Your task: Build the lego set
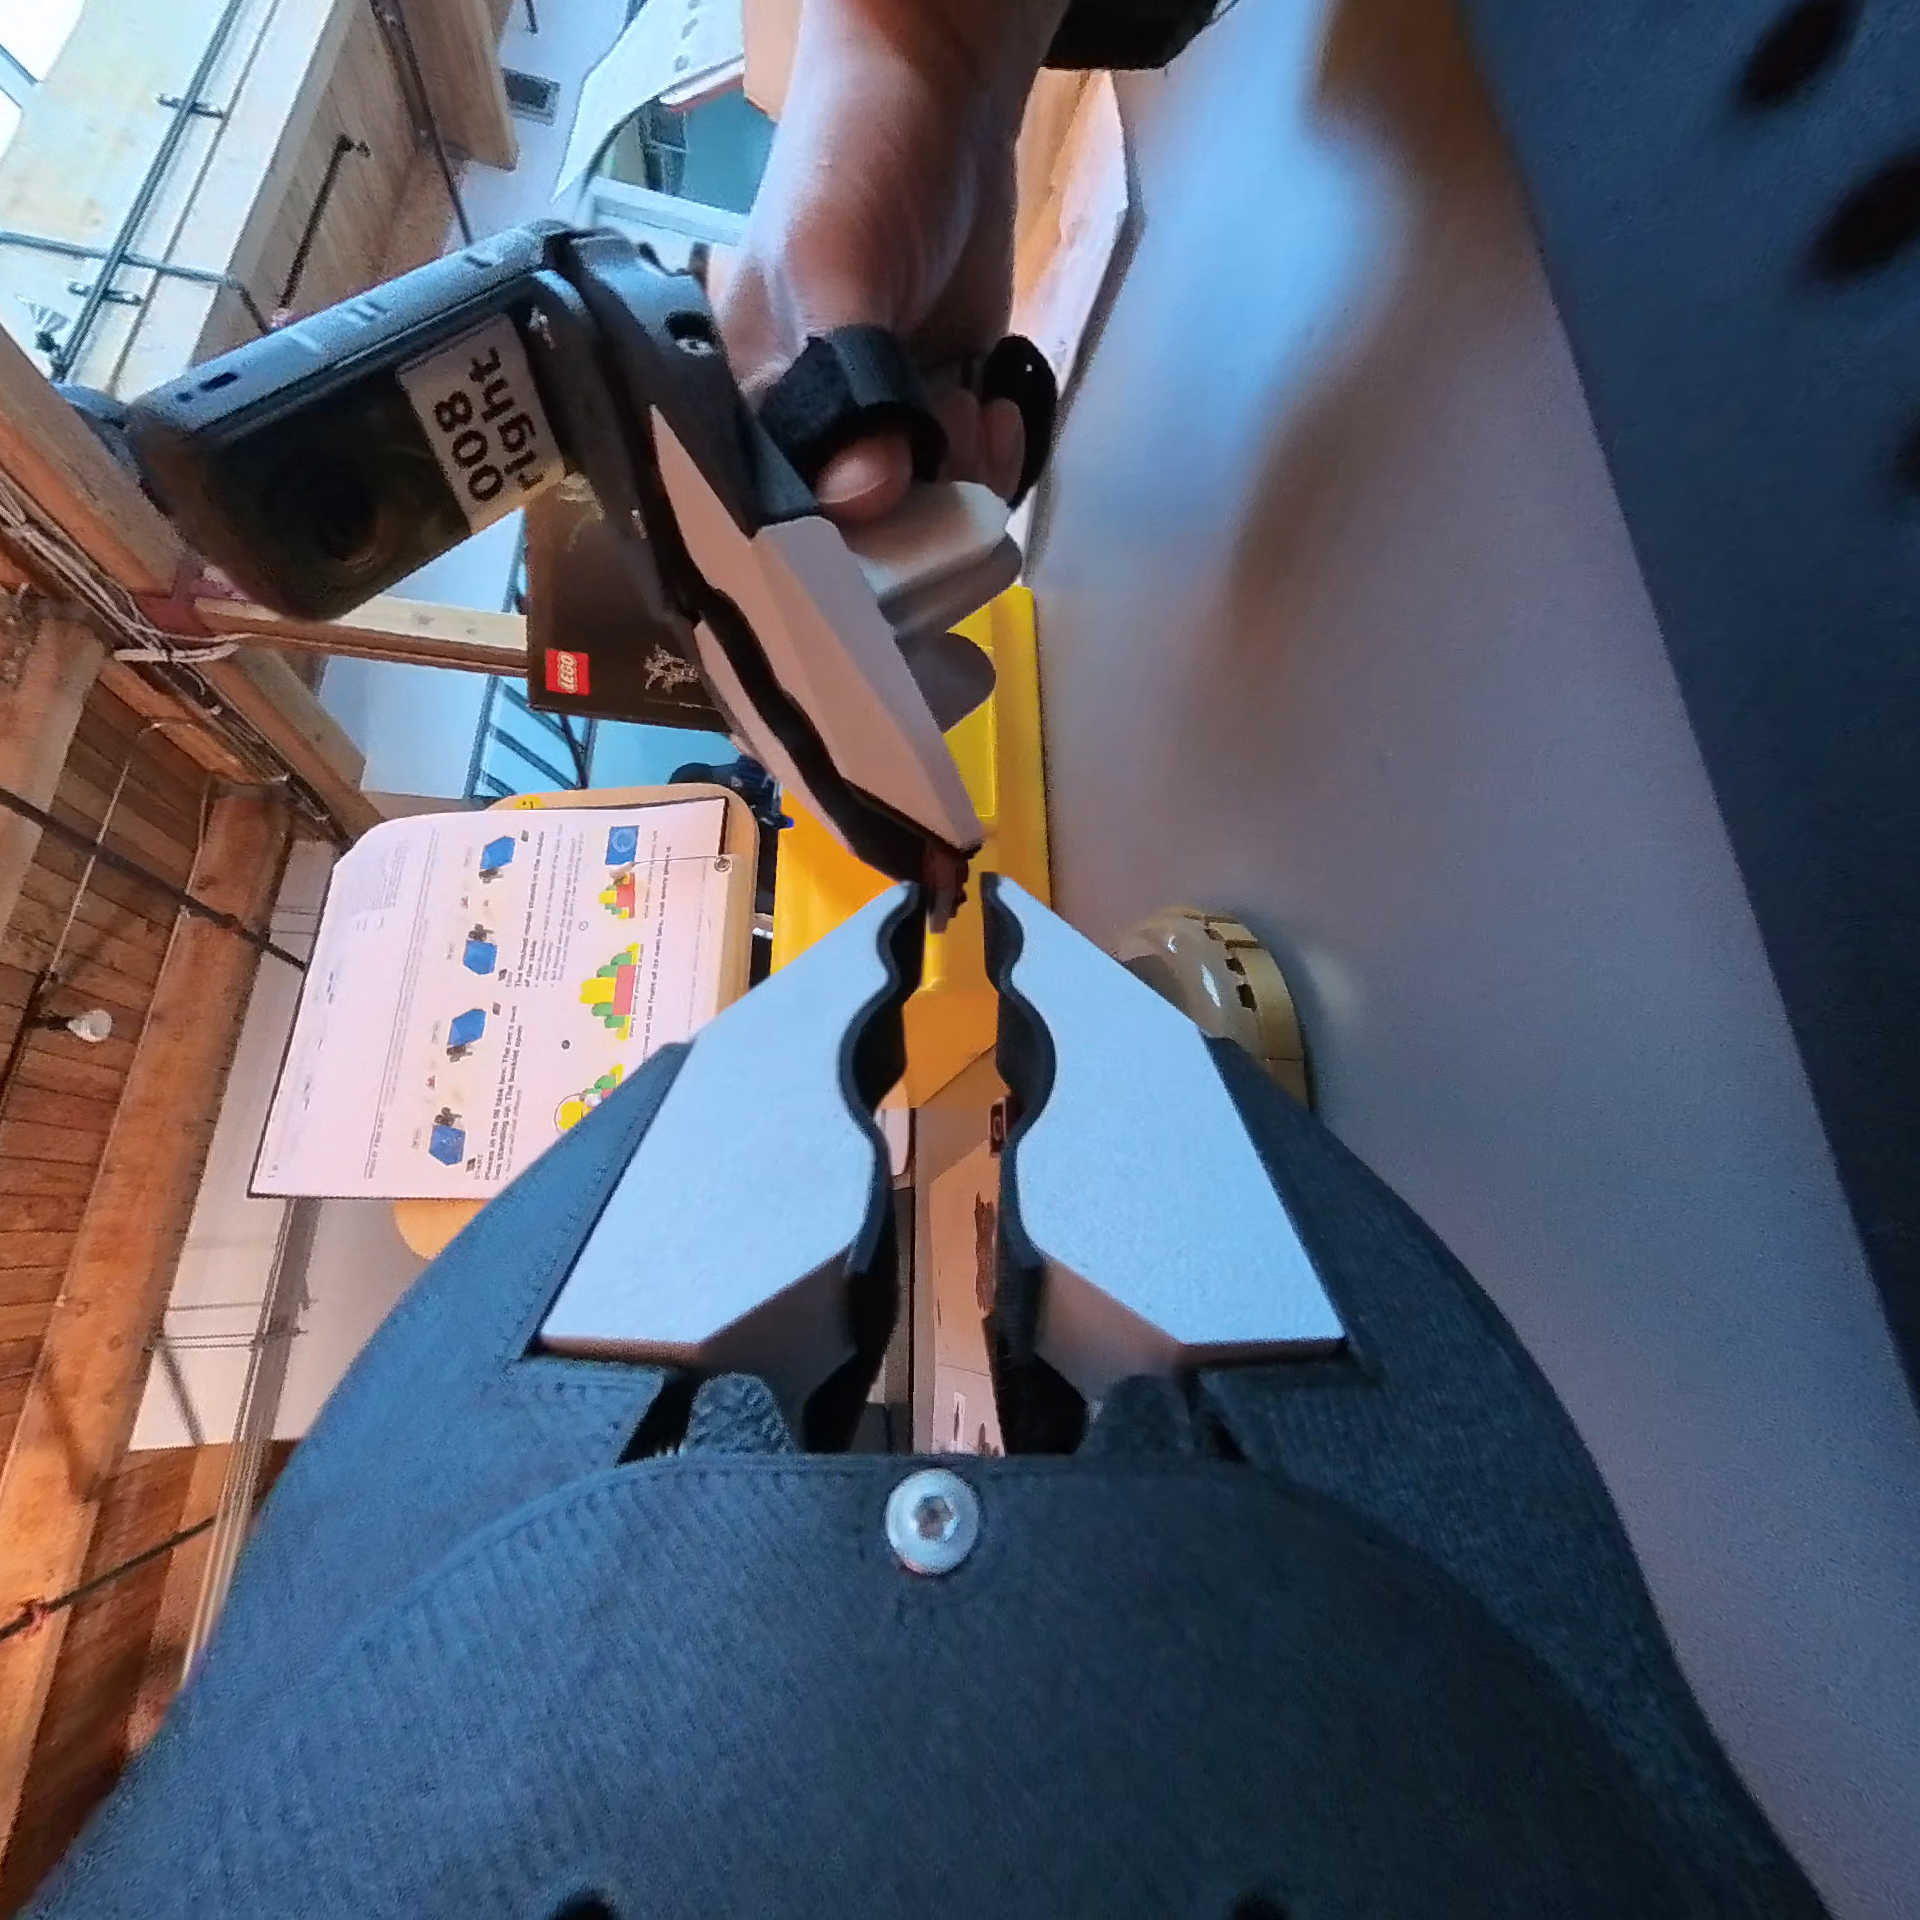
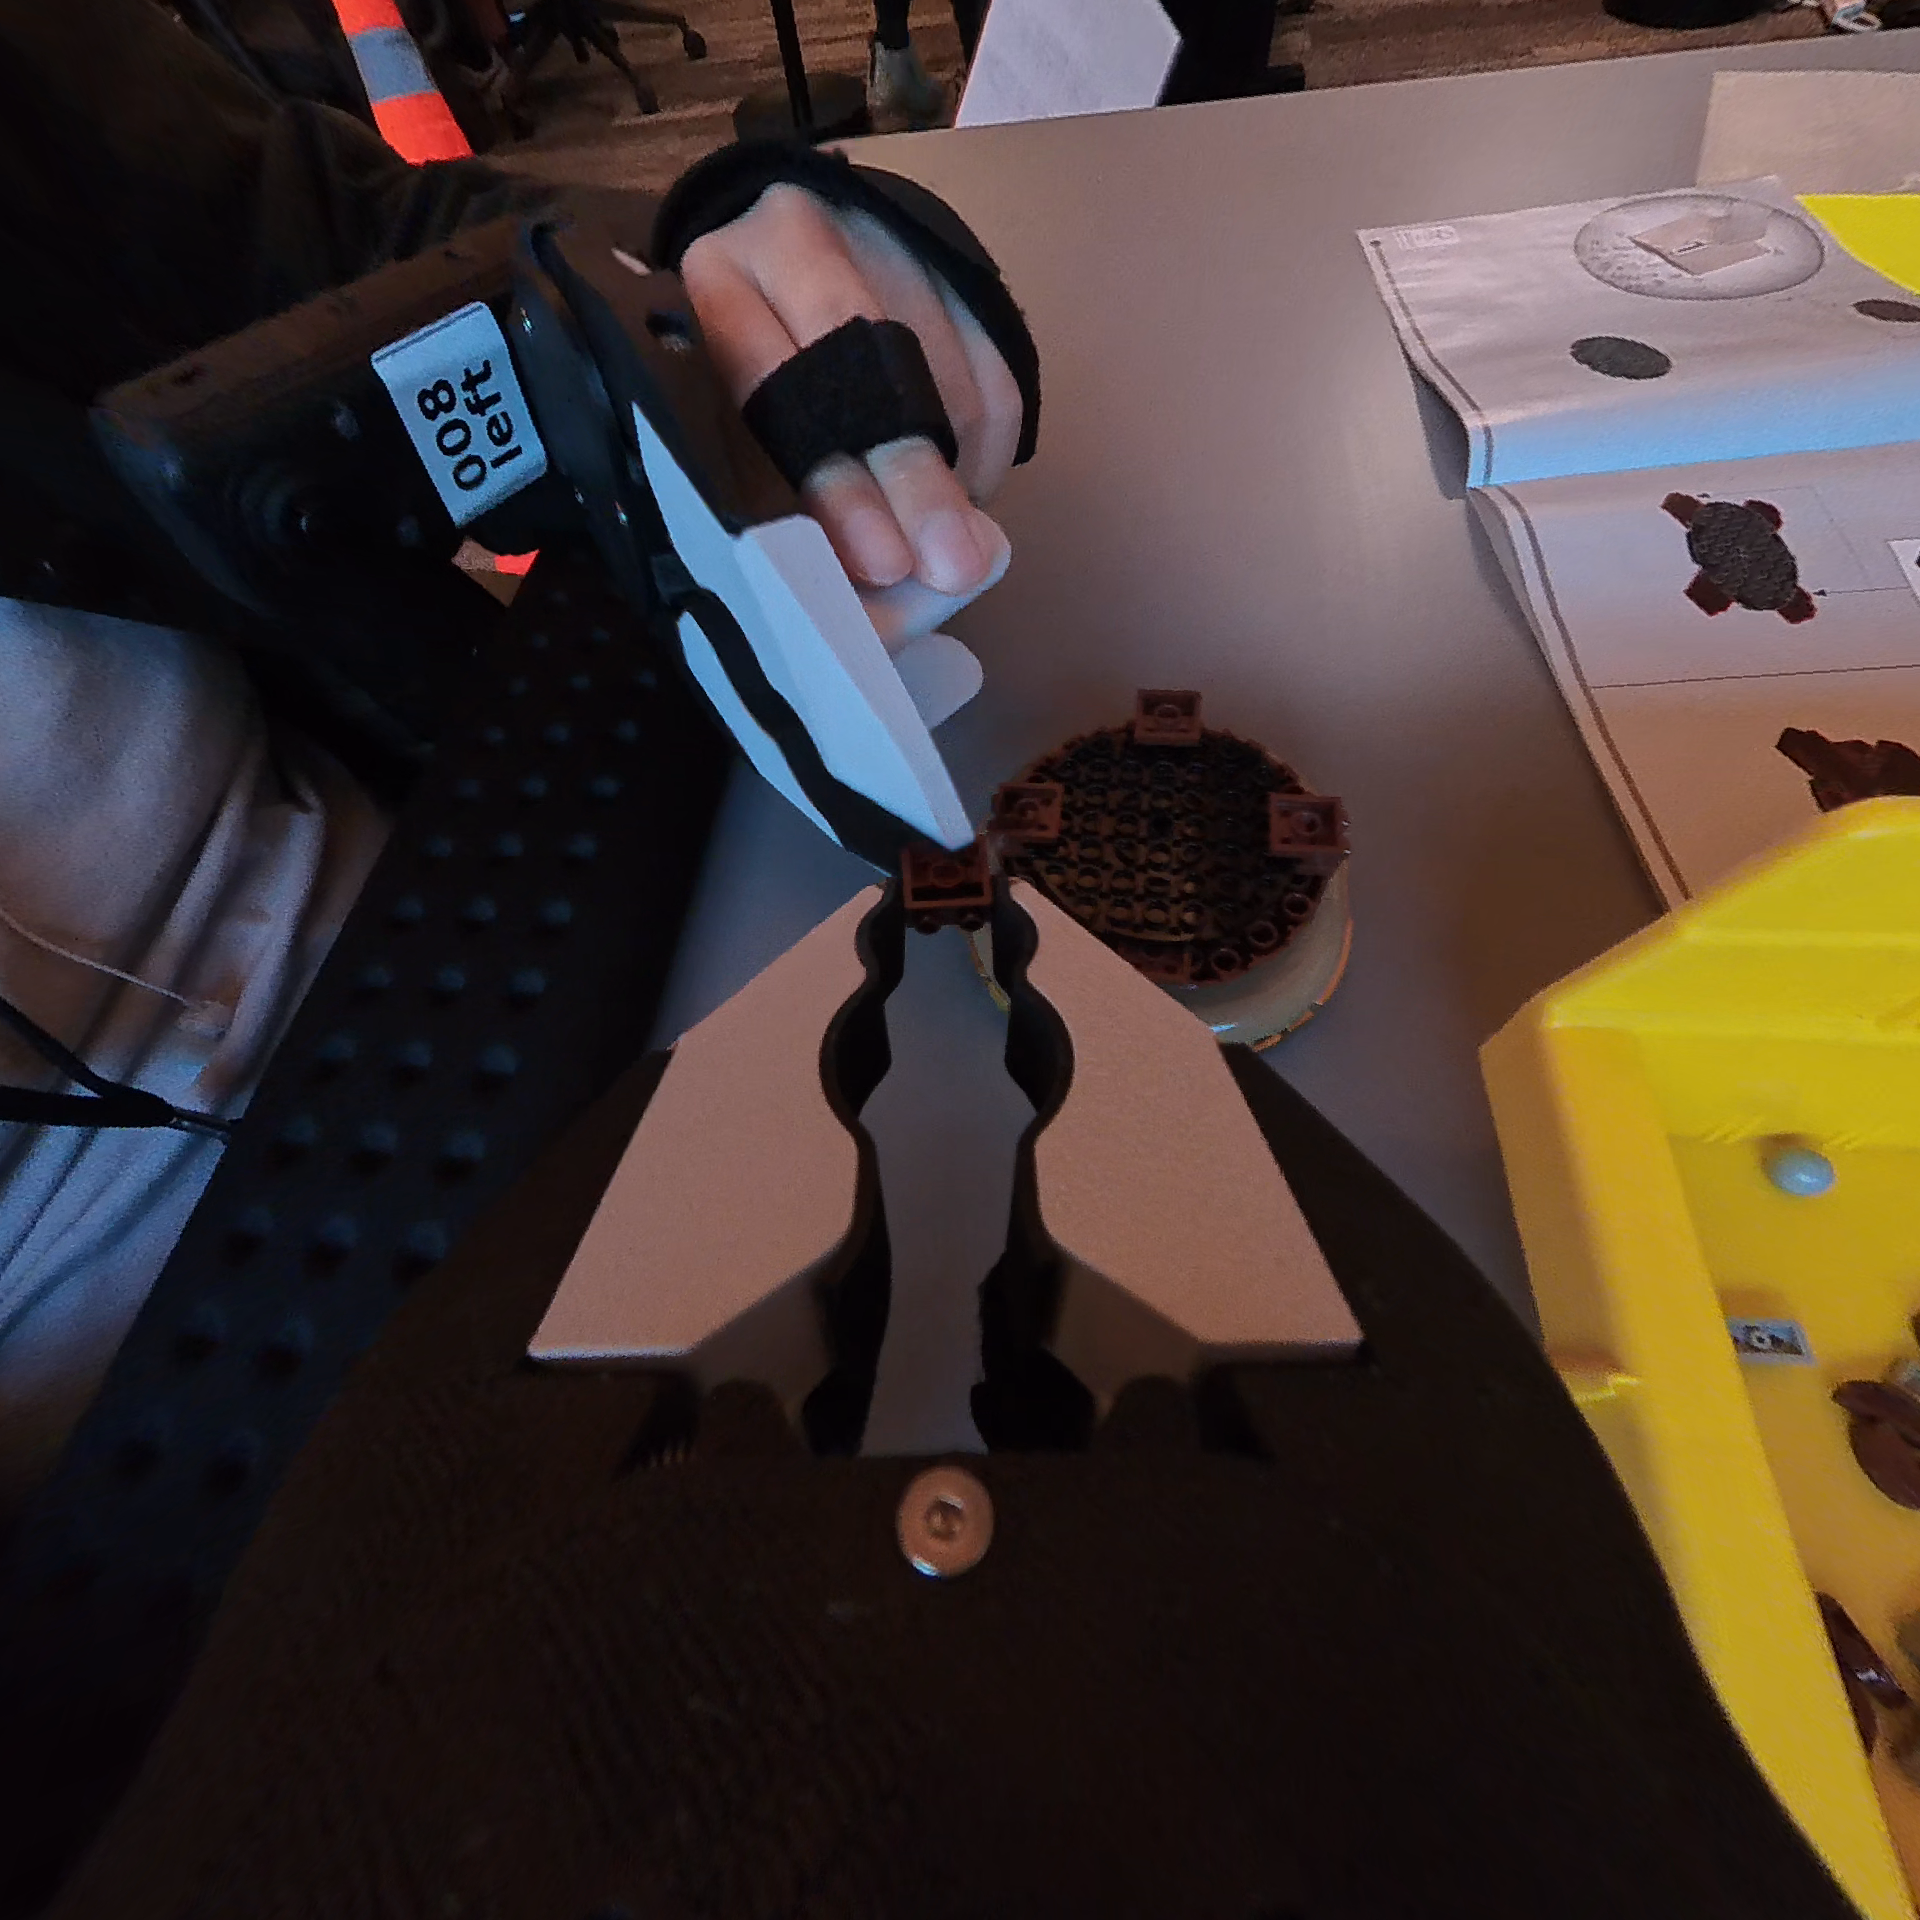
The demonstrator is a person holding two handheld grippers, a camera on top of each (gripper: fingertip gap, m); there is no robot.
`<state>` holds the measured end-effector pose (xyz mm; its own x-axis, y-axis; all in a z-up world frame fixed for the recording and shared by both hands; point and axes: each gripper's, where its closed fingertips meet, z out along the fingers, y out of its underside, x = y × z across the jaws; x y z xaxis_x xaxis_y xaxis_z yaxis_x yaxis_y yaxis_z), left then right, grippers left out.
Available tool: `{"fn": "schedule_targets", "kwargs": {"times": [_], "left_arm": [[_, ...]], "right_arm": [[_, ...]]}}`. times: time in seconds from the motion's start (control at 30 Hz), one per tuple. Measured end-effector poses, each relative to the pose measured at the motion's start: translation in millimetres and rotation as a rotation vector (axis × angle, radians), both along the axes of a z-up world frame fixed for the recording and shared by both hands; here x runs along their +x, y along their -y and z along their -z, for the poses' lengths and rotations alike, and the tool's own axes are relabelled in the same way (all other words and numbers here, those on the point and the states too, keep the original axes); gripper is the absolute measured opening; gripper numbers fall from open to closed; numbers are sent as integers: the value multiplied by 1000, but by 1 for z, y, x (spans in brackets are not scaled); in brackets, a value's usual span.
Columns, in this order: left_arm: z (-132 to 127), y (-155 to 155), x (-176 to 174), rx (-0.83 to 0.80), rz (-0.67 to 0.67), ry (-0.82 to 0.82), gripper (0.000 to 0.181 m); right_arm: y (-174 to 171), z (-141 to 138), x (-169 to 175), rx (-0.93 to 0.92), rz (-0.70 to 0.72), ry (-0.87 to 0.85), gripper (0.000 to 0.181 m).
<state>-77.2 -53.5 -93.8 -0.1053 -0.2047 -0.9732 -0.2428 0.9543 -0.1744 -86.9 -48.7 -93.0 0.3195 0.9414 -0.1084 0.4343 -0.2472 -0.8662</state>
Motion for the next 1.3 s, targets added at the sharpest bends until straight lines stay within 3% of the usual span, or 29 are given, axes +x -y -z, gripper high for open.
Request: {"fn": "schedule_targets", "kwargs": {"times": [0.1,0.17,0.33,0.43,0.73,1.03,1.13,1.2,1.3], "left_arm": [[1,1,-1,-19,4,-12,4],[-4,-1,-1,-134,-9,8,3],[-48,1,-3,-797,64,160,3],[-64,-9,-8,-1013,85,226,3],[-52,-4,-4,-964,58,164,3],[-47,5,-5,-921,98,128,4],[-57,4,-8,-919,132,187,8],[-57,-9,-11,-928,96,206,19],[-45,-30,-14,-973,29,178,31]], "right_arm": [[2,3,-2,-21,-11,4,15],[1,0,-2,-25,-8,-25,16],[-9,-30,5,141,36,-131,30],[-9,-44,7,288,44,-127,29],[-6,-56,3,421,51,-123,20],[0,-42,-3,368,-6,-80,7],[3,-52,-2,317,-9,-148,7],[-9,-60,11,322,75,-185,7],[-45,-72,52,369,335,-213,7]]}}
